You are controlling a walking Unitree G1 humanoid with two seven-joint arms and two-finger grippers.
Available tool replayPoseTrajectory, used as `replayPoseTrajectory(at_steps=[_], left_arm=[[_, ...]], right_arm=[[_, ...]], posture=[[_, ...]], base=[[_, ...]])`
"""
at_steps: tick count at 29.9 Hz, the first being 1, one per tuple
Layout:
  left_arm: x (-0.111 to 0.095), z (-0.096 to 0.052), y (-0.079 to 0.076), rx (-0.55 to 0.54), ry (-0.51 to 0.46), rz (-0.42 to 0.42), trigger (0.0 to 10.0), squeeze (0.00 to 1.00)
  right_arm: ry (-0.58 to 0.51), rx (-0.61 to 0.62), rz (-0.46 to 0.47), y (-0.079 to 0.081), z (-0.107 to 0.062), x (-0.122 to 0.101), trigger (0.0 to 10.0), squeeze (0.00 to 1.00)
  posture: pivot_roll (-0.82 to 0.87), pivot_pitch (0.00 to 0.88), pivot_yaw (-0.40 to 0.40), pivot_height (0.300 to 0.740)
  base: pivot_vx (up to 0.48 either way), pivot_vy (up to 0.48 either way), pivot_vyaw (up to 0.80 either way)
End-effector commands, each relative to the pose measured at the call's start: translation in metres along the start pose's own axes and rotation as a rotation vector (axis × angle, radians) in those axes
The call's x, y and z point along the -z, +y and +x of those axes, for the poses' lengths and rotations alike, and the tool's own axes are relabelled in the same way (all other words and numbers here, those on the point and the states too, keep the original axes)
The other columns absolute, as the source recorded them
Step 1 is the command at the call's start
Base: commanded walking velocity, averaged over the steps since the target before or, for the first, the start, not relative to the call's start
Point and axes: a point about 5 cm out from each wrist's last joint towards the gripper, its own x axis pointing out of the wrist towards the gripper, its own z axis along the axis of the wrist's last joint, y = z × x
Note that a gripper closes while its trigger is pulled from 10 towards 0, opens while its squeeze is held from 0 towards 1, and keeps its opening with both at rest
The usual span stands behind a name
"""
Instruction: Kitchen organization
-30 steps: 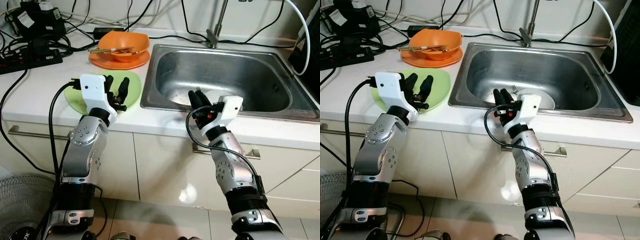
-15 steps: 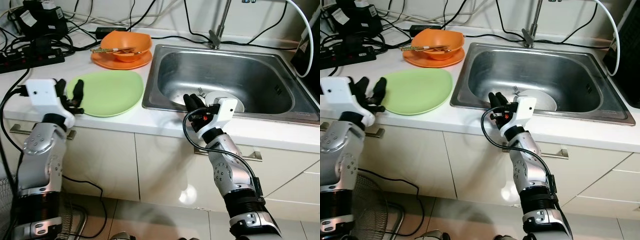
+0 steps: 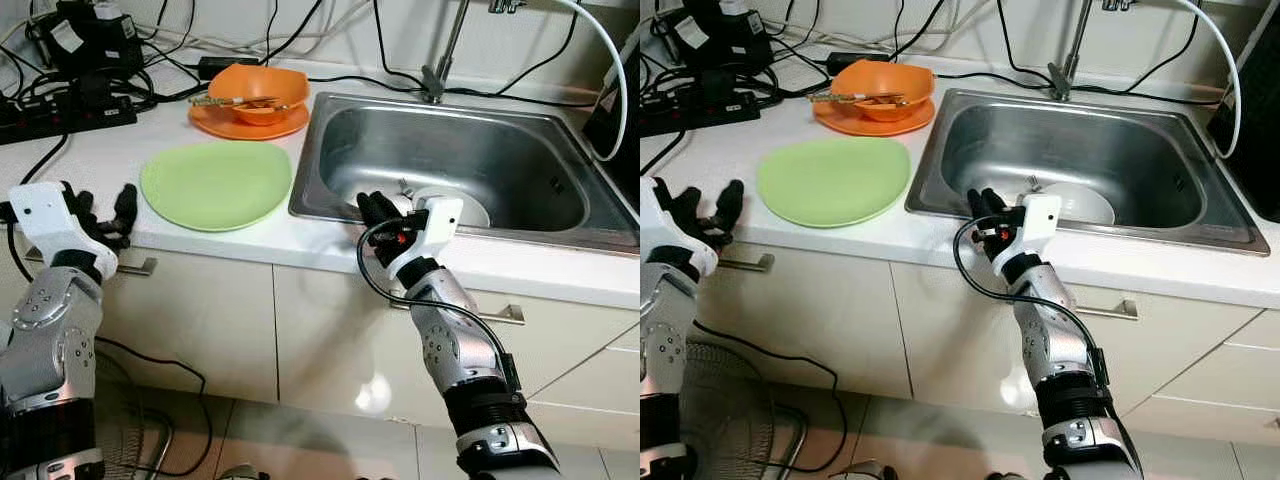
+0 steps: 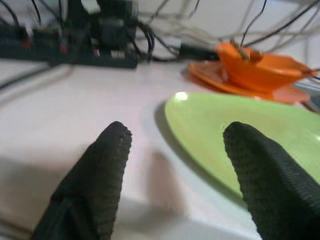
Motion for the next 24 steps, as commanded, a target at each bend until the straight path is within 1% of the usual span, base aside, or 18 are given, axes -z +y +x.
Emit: replayPoseTrajectory(at_steps=[1, 6, 7, 8, 11, 16, 22, 24], left_arm=[[0.007, 0.0, -0.003, 0.023, 0.047, -0.042, 10.0, 1.0], [0.01, 0.002, -0.012, 0.075, 0.082, -0.054, 10.0, 1.0], [0.01, 0.002, -0.015, 0.086, 0.088, -0.062, 10.0, 0.22], [0.01, 0.002, -0.018, 0.093, 0.091, -0.074, 10.0, 0.0], [0.007, 0.003, -0.026, 0.128, 0.092, -0.106, 10.0, 0.0], [0.003, 0.004, -0.031, 0.142, 0.091, -0.142, 10.0, 0.0], [0.0, 0.005, -0.044, 0.171, 0.124, -0.208, 10.0, 0.0], [-0.002, 0.006, -0.049, 0.184, 0.13, -0.215, 10.0, 0.0]], right_arm=[[0.004, -0.003, -0.012, 0.0, 0.002, -0.002, 10.0, 0.0], [0.003, -0.001, -0.014, 0.0, 0.001, -0.002, 10.0, 0.0], [0.002, 0.0, -0.014, -0.001, 0.001, -0.002, 10.0, 0.0], [0.001, 0.001, -0.014, -0.001, 0.001, -0.003, 10.0, 0.0], [0.001, 0.003, -0.014, -0.001, 0.001, -0.003, 10.0, 0.0], [0.001, 0.004, -0.014, -0.001, 0.001, -0.003, 10.0, 0.0], [0.002, 0.007, -0.012, -0.001, 0.001, -0.002, 10.0, 0.0], [0.003, 0.009, -0.012, -0.001, 0.0, -0.002, 10.0, 0.0]], posture=[[0.14, 0.006, -0.035, 0.74], [0.14, 0.005, -0.033, 0.74], [0.14, 0.005, -0.033, 0.74], [0.14, 0.005, -0.032, 0.74], [0.14, 0.005, -0.032, 0.74], [0.14, 0.007, -0.031, 0.74], [0.13, 0.01, -0.03, 0.74], [0.13, 0.013, -0.027, 0.74]], base=[[0.0, 0.0, 0.0], [0.0, 0.0, 0.0], [0.0, 0.0, 0.0], [0.0, 0.0, 0.0], [0.0, 0.0, 0.0], [0.0, 0.0, 0.0], [0.0, 0.0, 0.0], [0.0, 0.0, 0.0]])
